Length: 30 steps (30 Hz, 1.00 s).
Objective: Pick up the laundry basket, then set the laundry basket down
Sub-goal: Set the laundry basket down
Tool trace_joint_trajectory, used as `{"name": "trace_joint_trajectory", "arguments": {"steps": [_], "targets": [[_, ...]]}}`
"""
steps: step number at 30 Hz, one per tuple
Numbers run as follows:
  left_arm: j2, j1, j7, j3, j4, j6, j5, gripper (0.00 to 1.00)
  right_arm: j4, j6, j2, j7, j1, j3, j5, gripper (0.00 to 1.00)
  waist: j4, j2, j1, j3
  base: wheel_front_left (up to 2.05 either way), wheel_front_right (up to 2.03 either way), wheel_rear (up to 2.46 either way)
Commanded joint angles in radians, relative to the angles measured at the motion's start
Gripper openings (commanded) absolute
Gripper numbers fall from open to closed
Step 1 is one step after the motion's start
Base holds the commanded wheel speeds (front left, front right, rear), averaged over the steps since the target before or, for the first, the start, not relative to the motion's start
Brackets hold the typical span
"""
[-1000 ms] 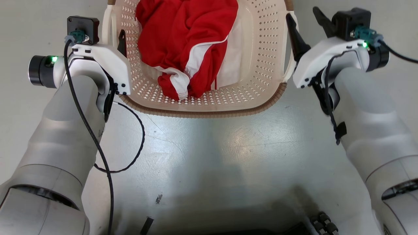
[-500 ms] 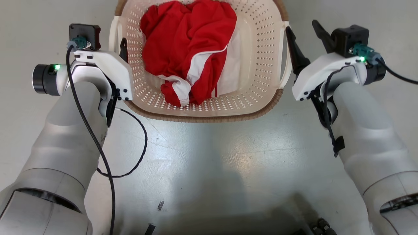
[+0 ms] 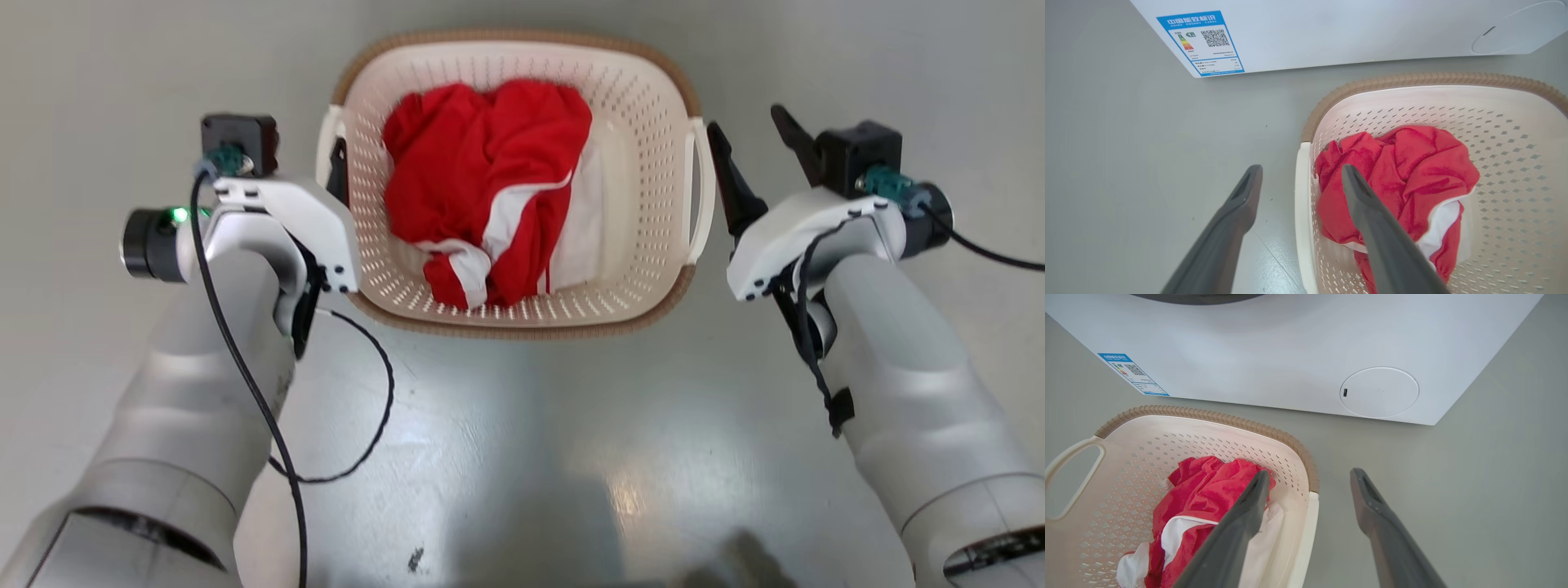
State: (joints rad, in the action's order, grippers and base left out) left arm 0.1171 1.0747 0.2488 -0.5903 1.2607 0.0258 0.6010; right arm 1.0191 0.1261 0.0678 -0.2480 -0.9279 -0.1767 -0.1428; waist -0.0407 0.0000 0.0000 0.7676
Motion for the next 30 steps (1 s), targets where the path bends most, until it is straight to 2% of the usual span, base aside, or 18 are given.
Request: {"name": "trace_joint_trajectory", "arguments": {"steps": [1,8,14,19,30], "targets": [[0.026,-0.042,0.012,0.024,-0.027,-0.004,0.007,1.00,-0.022,0.005,-0.018,-0.014,0.057,-0.005,0.013,1.00,0.010,0.0000,0.0000,-0.054,0.00,0.00,0.00],[0.044,-0.141,0.013,0.064,-0.142,0.008,-0.006,1.00,-0.047,0.005,-0.018,-0.014,0.125,0.007,0.044,1.00,0.021,0.0000,0.0000,-0.162,0.00,0.00,0.00],[0.068,-0.281,0.013,0.132,-0.257,0.023,-0.028,1.00,-0.083,0.005,-0.018,-0.014,0.214,0.018,0.086,1.00,0.019,0.0000,0.0000,-0.301,0.00,0.00,0.00],[0.072,-0.395,0.013,0.200,-0.365,0.024,-0.055,1.00,-0.147,0.005,-0.018,-0.014,0.293,0.052,0.108,1.00,0.012,0.0000,0.0000,-0.410,0.00,0.00,0.00],[0.079,-0.599,0.013,0.345,-0.545,0.015,-0.101,1.00,-0.307,0.005,-0.018,-0.014,0.438,0.137,0.185,1.00,0.001,0.0000,0.0000,-0.573,0.00,0.00,0.00]]}}
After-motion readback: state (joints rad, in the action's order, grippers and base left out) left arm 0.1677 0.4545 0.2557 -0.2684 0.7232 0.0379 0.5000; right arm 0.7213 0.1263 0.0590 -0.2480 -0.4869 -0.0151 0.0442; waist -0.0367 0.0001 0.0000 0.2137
